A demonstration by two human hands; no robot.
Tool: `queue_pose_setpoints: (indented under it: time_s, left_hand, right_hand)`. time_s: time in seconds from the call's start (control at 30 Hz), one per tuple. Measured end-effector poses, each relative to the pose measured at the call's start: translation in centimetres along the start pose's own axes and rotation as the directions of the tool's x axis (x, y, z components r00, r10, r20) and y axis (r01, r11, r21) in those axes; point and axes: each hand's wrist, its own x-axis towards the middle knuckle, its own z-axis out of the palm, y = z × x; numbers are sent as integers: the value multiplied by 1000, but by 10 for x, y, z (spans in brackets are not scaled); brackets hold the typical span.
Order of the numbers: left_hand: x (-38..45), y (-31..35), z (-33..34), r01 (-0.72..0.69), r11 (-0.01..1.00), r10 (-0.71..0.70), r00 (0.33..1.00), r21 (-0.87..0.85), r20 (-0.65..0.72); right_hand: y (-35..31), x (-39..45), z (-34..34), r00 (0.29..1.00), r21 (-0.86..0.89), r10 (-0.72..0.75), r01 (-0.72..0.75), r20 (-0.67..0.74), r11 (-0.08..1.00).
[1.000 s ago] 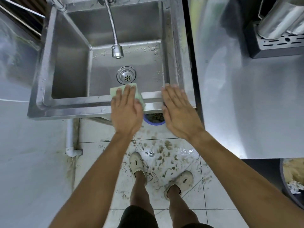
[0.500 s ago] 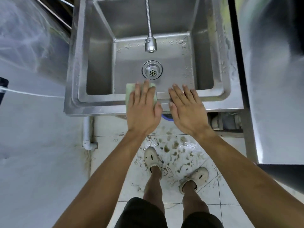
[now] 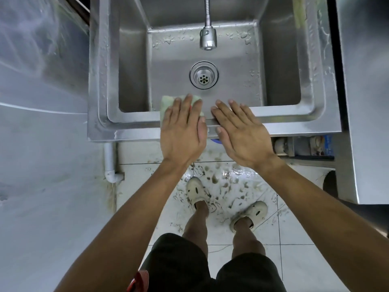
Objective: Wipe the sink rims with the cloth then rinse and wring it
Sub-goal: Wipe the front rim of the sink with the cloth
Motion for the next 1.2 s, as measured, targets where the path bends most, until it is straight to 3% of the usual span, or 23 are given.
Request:
queue_pose_setpoints:
  time_s: [0.2, 0.27, 0.4, 0.53, 0.7, 0.9, 1.0, 1.1, 1.2]
  left_hand:
    - [-5, -57, -6, -349, 937, 349, 937, 14, 33]
    - [-5, -84, -12, -361, 932, 360, 933, 32, 28]
    - [-11, -65, -3, -25, 998, 30, 997, 59, -74]
    - [-9, -5, 13, 196, 981, -193, 969, 1, -154]
    - [-9, 2, 15, 251, 968, -249, 955, -11, -158]
    - [-16, -12, 15, 184, 983, -178, 967, 19, -180]
    - [-16, 1, 21, 333, 943, -318, 915, 20, -248]
    - [-13, 27, 28, 489, 871, -477, 819, -46, -319]
    - [-16, 45, 32, 559, 821, -562, 760, -112, -326]
  right_hand:
    - [3, 1, 5, 998, -23, -34, 33, -57, 999]
    - [3, 2, 5, 999, -28, -36, 35, -33, 999]
    - [8, 8, 3, 990, -39, -124, 127, 66, 991]
    - [14, 9, 3, 984, -26, -168, 170, 68, 985]
    - [14, 9, 1, 976, 1, -205, 206, 79, 979]
    - [39, 30, -7, 857, 18, -456, 466, 240, 885]
    - [41, 37, -4, 835, 28, -504, 511, 219, 859]
    - [41, 33, -1, 841, 37, -504, 508, 197, 861]
    - [41, 32, 0, 843, 59, -507, 505, 182, 861]
